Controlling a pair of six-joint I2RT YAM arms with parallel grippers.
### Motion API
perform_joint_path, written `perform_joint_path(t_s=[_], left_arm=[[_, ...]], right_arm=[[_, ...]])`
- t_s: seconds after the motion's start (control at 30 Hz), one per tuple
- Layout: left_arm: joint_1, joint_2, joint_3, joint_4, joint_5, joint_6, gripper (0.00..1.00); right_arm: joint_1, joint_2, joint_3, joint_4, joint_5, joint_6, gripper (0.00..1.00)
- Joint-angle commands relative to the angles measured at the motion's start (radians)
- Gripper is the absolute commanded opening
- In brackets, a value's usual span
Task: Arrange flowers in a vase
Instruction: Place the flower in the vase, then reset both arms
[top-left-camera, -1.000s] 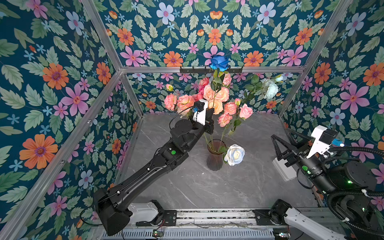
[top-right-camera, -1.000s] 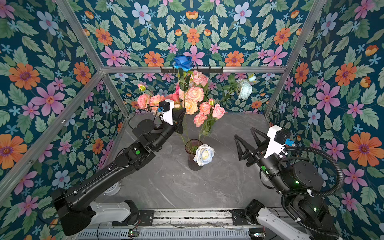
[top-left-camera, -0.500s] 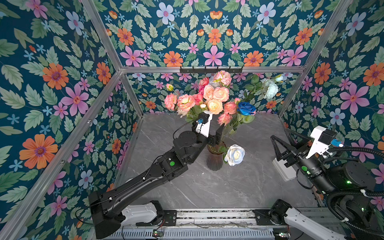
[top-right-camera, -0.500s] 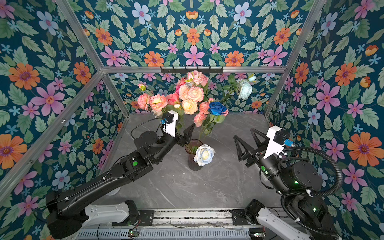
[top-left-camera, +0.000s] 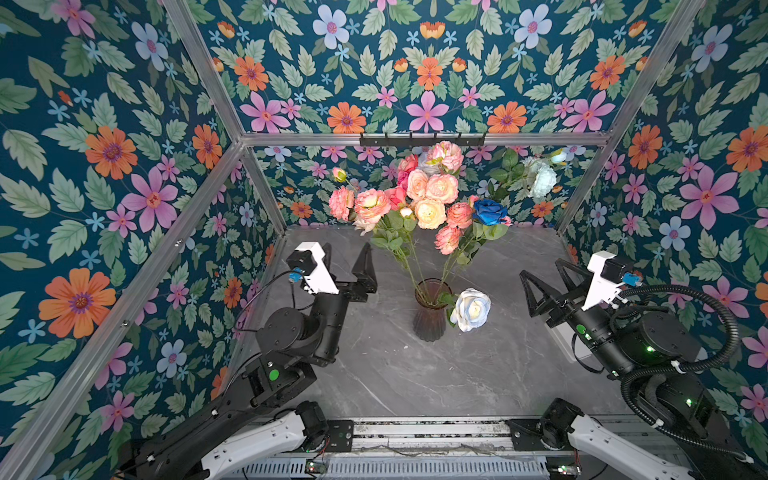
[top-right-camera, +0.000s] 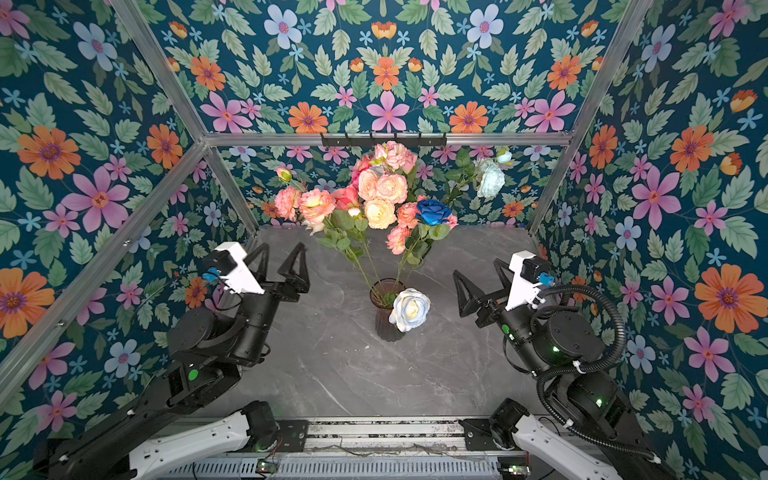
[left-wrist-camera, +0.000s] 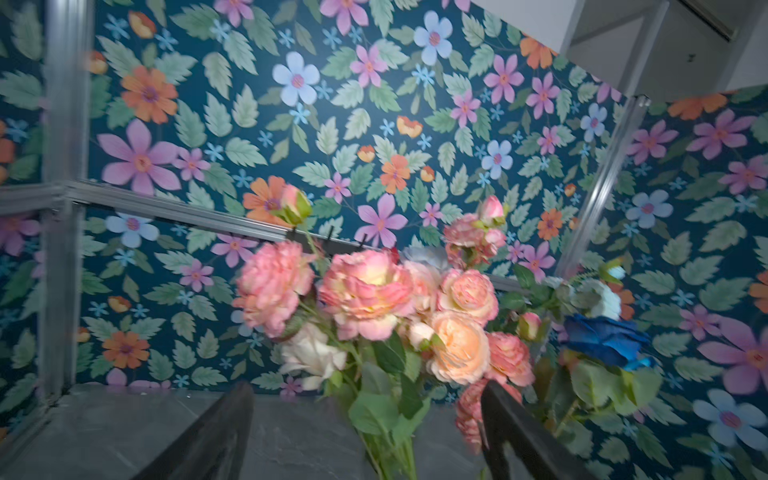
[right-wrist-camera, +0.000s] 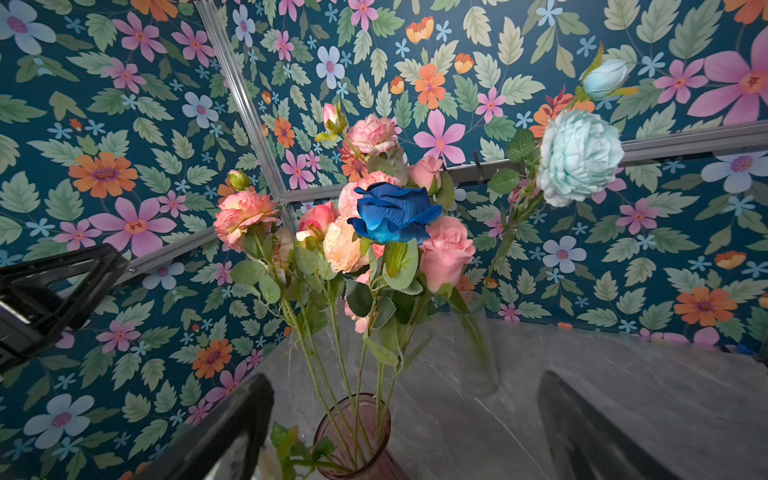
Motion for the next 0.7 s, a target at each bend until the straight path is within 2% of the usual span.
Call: perform_joint_path(t_s=[0.0, 0.07, 0.13, 0.23, 0.37, 0.47, 0.57, 0.67], left_arm=[[0.006, -0.027, -0.055, 0.247, -0.266, 0.274, 0.89], [0.034, -0.039, -0.108, 0.425, -0.359, 0.422, 0.94], [0.1, -0.068, -0.121, 0.426, -0.378, 0.419, 0.99], [0.243, -0.083, -0.041, 0.058, -0.31, 0.137, 0.99], [0.433, 0.134, 0.119, -0.308, -0.148, -0.138, 0.99], [0.551, 0.219, 0.08, -0.222, -0.104, -0.164, 0.99], [0.725, 0.254, -0.003, -0.075, 0.024, -0.189, 0.99], [0.914, 0.336, -0.046, -0.04, 0.139, -0.229, 0.99]], right_arm=[[0.0, -0.006, -0.015, 0.053, 0.091, 0.01, 0.99], [0.0, -0.014, -0.028, 0.065, 0.104, 0.011, 0.99], [0.001, -0.018, -0.033, 0.071, 0.099, 0.006, 0.99], [0.001, -0.012, -0.035, 0.071, 0.083, 0.01, 0.99], [0.001, 0.0, -0.049, 0.078, 0.09, 0.018, 0.99], [0.001, -0.01, -0.069, 0.096, 0.108, 0.021, 0.99], [0.002, -0.005, -0.064, 0.062, 0.115, 0.013, 0.99], [0.001, -0.015, -0.078, 0.052, 0.115, 0.004, 0.99]])
